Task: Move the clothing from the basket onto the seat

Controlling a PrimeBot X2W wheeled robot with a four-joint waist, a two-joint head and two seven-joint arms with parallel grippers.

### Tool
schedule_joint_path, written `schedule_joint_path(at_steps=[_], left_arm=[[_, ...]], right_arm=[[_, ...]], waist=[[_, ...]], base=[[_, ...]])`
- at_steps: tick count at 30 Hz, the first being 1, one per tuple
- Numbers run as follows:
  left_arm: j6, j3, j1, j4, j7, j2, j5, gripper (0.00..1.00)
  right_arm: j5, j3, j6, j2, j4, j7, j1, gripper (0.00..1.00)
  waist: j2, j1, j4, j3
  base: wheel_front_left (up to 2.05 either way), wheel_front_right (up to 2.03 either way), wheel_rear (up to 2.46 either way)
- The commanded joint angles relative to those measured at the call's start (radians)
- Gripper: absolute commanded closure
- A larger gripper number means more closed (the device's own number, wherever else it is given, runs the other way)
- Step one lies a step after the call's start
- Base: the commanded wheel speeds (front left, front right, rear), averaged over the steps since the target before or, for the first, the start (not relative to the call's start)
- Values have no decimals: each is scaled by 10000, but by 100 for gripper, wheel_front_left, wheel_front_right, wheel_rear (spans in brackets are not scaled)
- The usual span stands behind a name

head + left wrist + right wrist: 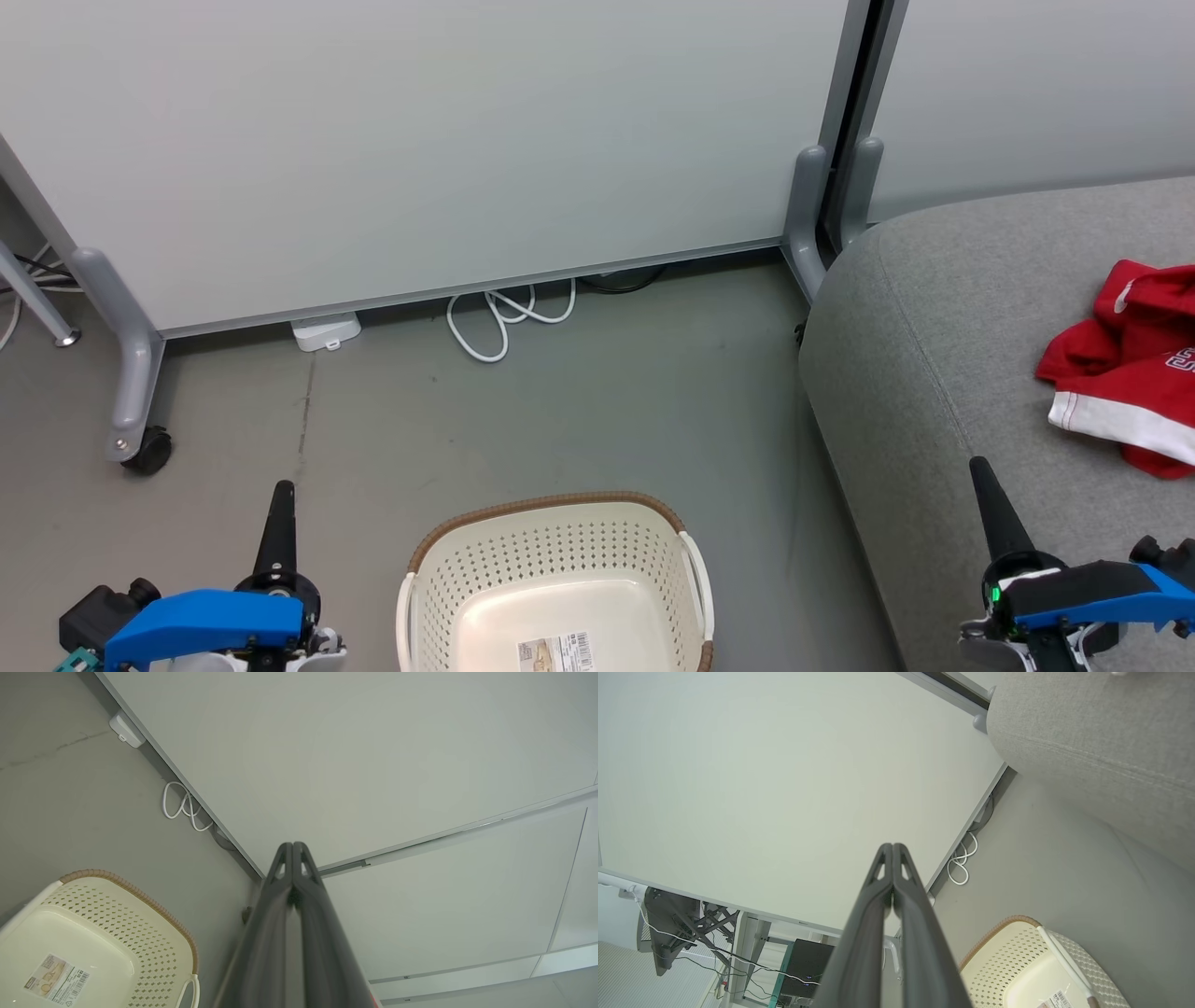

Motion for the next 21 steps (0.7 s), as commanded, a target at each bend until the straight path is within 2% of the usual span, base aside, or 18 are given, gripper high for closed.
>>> schedule_joint_path(at_steps=[1,21], left_arm=[[-12,117,-255,-126,91,6,-251,100],[-16,493,-454,-290,626,-90,-2011,100]], right_arm=[[319,-41,3,-17,-126,62,-226,100],[2384,-152,3,-18,-233,441,-306,100]], waist=[[-1,0,-3,1],[-1,0,-51,21]], base=[[0,0,0],[0,0,0]])
